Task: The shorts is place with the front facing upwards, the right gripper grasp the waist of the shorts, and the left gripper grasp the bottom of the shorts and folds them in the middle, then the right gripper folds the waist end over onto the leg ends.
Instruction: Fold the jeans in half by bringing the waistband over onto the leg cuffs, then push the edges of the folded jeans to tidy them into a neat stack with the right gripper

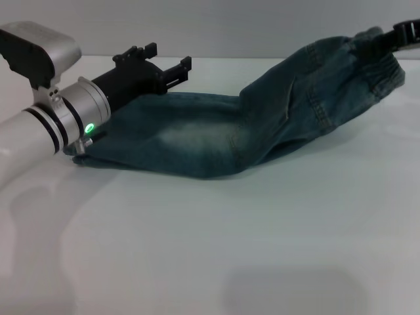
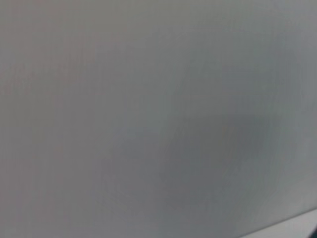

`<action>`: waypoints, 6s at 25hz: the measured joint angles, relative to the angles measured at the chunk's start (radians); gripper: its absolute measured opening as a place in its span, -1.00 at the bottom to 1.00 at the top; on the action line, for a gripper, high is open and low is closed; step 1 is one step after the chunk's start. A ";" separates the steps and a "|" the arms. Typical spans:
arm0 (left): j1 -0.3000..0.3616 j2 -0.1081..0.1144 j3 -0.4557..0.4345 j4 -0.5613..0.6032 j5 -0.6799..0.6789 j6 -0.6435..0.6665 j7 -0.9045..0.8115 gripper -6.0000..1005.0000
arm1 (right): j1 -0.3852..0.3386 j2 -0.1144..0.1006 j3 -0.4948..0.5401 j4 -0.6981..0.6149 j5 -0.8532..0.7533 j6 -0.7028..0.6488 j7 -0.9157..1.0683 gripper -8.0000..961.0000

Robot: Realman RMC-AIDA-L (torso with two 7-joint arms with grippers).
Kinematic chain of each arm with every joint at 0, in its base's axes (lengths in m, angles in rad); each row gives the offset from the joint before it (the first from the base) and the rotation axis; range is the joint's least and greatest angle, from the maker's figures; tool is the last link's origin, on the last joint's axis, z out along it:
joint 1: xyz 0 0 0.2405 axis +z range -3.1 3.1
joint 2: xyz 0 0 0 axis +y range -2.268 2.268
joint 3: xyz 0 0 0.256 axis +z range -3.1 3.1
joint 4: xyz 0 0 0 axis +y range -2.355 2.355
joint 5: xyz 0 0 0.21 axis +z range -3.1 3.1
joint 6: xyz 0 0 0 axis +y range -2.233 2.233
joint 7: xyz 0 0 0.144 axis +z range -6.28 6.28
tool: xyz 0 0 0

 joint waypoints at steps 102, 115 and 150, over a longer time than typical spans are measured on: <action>0.191 0.016 0.604 0.309 -0.568 -0.323 0.262 0.53 | 0.167 0.009 -0.069 0.130 0.214 -0.145 -0.021 -0.90; 0.250 0.018 0.447 0.369 -0.576 -0.274 0.335 0.53 | 0.188 0.085 -0.224 0.151 0.271 -0.020 -0.080 -0.90; 0.149 0.011 0.319 0.233 -0.578 -0.215 0.368 0.53 | 0.173 0.100 -0.303 0.290 0.218 -0.016 -0.124 -0.06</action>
